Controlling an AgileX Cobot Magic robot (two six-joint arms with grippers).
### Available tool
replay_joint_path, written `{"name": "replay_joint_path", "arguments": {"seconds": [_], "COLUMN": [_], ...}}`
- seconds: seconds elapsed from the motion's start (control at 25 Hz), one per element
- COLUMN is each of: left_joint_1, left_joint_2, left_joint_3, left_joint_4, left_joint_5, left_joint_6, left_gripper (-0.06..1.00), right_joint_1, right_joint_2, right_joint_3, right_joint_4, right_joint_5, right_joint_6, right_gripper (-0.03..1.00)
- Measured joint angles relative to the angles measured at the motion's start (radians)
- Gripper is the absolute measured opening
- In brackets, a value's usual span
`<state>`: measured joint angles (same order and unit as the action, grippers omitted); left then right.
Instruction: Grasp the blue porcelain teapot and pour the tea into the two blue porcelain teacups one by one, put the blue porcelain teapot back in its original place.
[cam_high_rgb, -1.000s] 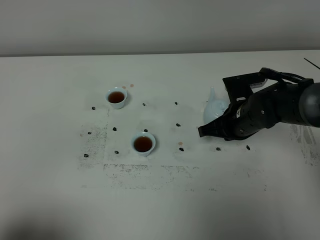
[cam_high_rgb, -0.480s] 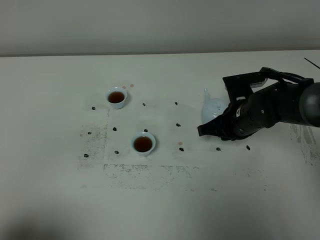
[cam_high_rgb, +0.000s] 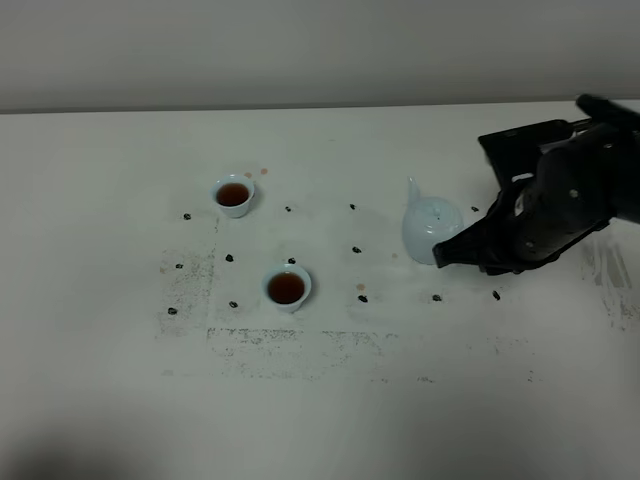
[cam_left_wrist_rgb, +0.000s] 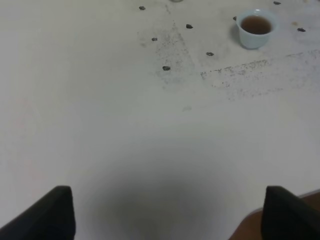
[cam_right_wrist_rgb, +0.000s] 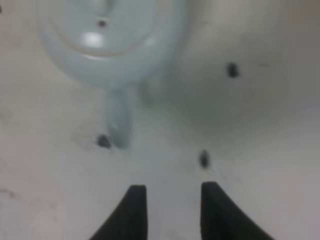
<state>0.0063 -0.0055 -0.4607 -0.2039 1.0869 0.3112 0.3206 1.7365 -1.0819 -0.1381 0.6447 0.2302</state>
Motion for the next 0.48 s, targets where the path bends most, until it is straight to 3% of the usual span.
{"name": "replay_joint_path", "arguments": {"seconds": [0.28, 0.48], "left_joint_1": [0.0, 0.0], "left_joint_2": [0.0, 0.0], "left_joint_3": [0.0, 0.0], "left_joint_4": [0.0, 0.0], "left_joint_5": [0.0, 0.0], "left_joint_6": [0.0, 0.0], "left_gripper": [0.72, 0.72], "right_joint_1": [-0.171, -0.223], "right_joint_2": [-0.199, -0.434], "right_joint_3": [-0.002, -0.002], "right_joint_4": [-0.03, -0.083], "right_joint_5": [0.301, 0.495], "right_joint_6": [-0.016, -0.046], "right_gripper": [0.25, 0.25]}}
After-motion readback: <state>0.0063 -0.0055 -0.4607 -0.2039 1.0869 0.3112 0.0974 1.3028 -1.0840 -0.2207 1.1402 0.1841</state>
